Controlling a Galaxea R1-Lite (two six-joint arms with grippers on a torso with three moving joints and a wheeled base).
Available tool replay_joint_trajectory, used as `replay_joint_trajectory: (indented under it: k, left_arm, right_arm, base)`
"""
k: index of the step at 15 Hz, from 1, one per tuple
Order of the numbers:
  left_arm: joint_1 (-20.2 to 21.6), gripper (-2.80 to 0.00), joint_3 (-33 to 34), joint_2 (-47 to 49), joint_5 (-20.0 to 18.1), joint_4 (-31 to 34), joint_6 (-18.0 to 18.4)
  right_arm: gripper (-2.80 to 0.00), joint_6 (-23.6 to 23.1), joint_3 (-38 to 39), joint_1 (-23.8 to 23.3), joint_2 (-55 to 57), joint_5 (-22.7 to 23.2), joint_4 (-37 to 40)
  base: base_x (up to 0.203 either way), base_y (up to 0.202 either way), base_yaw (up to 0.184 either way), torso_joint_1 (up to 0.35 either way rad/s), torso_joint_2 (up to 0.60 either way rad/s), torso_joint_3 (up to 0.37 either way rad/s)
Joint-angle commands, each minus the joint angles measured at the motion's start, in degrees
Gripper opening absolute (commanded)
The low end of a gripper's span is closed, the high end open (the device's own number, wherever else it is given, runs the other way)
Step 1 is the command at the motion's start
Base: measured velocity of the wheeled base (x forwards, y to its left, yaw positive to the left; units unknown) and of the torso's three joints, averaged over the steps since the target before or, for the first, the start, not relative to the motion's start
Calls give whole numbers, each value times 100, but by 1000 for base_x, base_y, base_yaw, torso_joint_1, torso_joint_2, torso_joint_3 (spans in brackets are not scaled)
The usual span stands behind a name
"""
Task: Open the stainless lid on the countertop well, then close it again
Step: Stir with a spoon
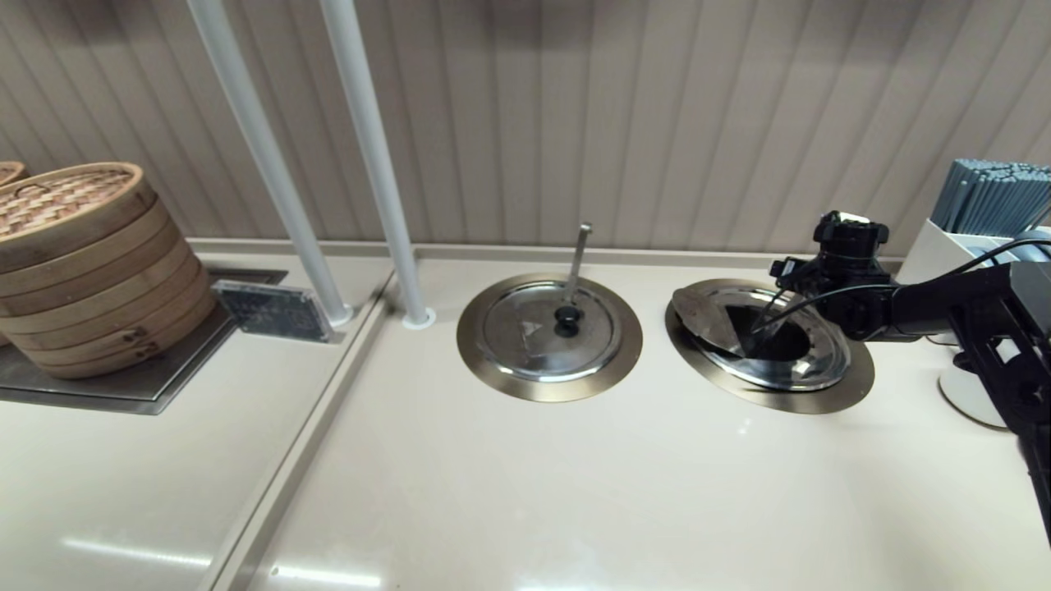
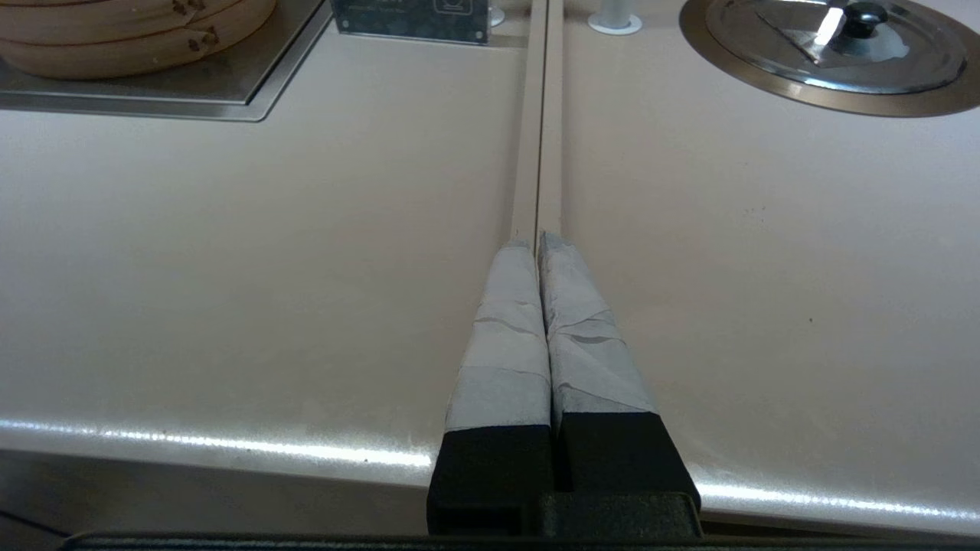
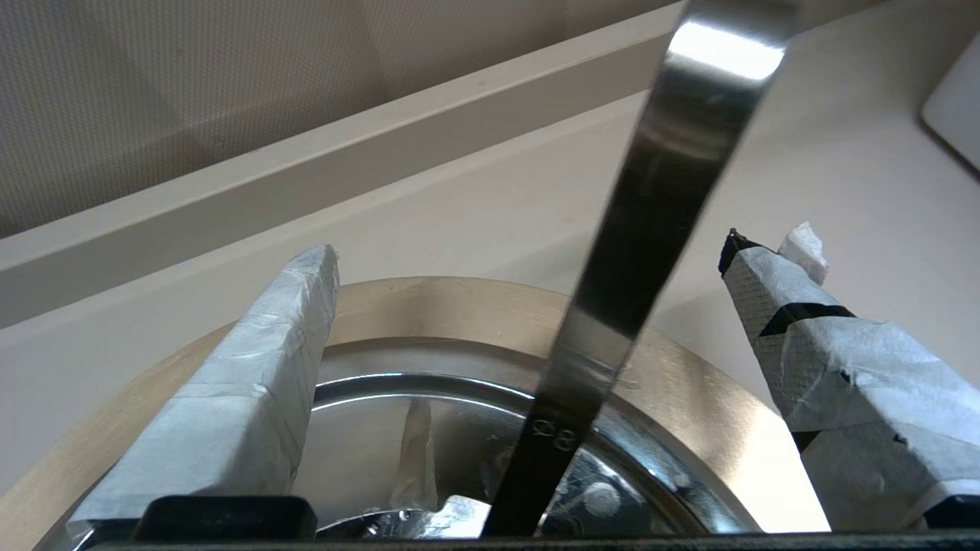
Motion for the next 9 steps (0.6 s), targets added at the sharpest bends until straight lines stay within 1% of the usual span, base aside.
replay_joint_trajectory:
  k: [1, 9]
  left_arm:
    - [1, -280, 0, 0, 4, -2, -1]
    - [1, -280, 0, 0, 4, -2, -1]
  right_arm:
    - [0, 1, -333, -12, 359, -7, -6]
    - [0, -42, -781, -20, 689, 34, 26]
  base:
    - [0, 0, 0, 0, 0, 0]
    - [0, 0, 0, 0, 0, 0]
